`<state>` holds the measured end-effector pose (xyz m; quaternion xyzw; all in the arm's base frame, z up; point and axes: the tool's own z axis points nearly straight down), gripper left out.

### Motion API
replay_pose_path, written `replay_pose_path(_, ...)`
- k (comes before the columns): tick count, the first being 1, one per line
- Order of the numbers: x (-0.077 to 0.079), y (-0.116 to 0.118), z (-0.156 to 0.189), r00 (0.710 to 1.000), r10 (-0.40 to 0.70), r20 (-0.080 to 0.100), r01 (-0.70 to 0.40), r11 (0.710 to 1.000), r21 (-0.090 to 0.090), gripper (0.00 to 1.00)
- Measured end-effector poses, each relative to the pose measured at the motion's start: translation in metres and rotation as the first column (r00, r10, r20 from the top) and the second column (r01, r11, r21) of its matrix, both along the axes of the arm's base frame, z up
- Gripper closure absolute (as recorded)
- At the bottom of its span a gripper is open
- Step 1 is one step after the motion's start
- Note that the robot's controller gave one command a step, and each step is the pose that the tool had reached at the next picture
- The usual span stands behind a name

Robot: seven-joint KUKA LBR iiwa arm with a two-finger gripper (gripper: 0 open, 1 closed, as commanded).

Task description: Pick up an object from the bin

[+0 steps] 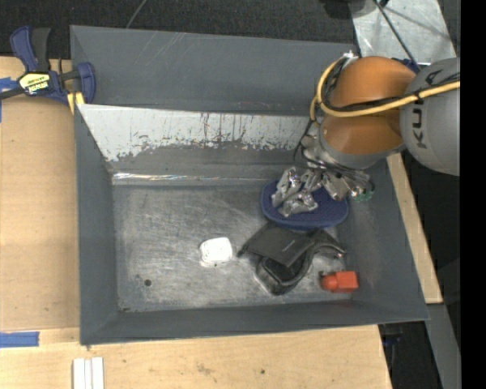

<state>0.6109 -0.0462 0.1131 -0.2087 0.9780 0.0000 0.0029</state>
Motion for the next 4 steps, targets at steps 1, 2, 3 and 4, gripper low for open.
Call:
replay_pose_path(1, 0.000, 0.000, 0.000, 1.000, -0.001, -0.001, 0.001, 1.000, 0.000, 0.00)
replay_pose_path(2, 0.017, -0.027, -0.038, 0.988, 0.154, 0.007, -0.154, 0.988, 0.003, 0.00)
replay_pose_path(3, 0.018, -0.027, -0.037, 0.988, 0.153, 0.010, -0.153, 0.988, 0.003, 1.00)
replay_pose_path(4, -0.020, -0.044, 0.117, 0.675, 0.738, 0.000, -0.738, 0.675, -0.007, 1.00)
